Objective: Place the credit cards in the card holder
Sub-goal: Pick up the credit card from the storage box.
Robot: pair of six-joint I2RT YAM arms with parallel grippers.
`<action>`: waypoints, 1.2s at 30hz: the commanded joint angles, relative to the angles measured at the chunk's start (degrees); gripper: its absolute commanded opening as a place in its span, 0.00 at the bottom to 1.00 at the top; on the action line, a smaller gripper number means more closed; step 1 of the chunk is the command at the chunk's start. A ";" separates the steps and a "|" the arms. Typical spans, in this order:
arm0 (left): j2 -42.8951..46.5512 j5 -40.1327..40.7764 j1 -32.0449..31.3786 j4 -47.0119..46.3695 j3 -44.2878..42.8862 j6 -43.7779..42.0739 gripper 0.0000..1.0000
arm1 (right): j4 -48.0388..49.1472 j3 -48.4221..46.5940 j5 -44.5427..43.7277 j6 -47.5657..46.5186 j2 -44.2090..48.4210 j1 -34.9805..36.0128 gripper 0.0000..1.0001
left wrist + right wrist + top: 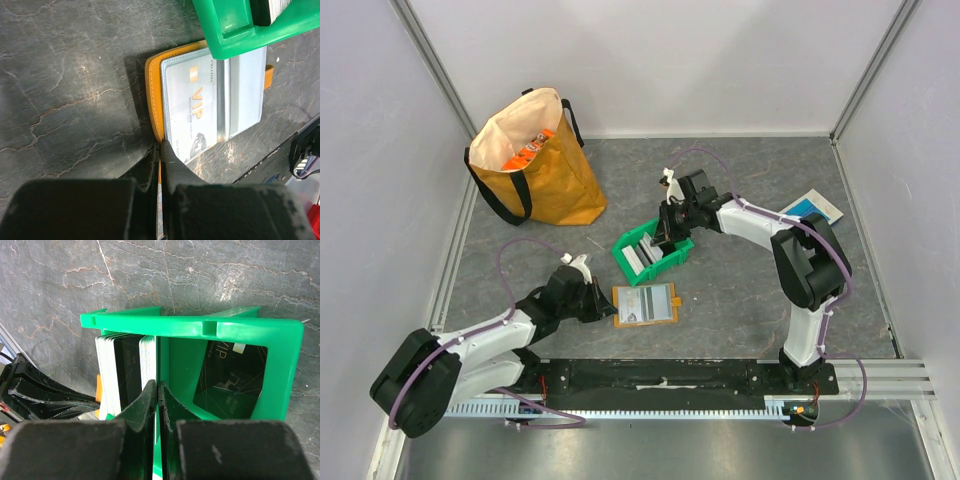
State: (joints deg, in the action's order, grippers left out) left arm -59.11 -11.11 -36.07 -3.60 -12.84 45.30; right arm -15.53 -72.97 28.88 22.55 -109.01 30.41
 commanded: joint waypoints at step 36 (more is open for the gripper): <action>0.93 -0.84 0.13 -2.03 -1.31 -2.49 0.02 | -2.75 -3.84 -32.21 2.15 5.22 15.90 0.01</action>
State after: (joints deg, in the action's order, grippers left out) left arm -58.65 -12.32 -36.07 -3.55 -13.47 45.25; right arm -17.17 -73.10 2.22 24.18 -105.25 42.61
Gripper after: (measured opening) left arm 0.025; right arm 0.006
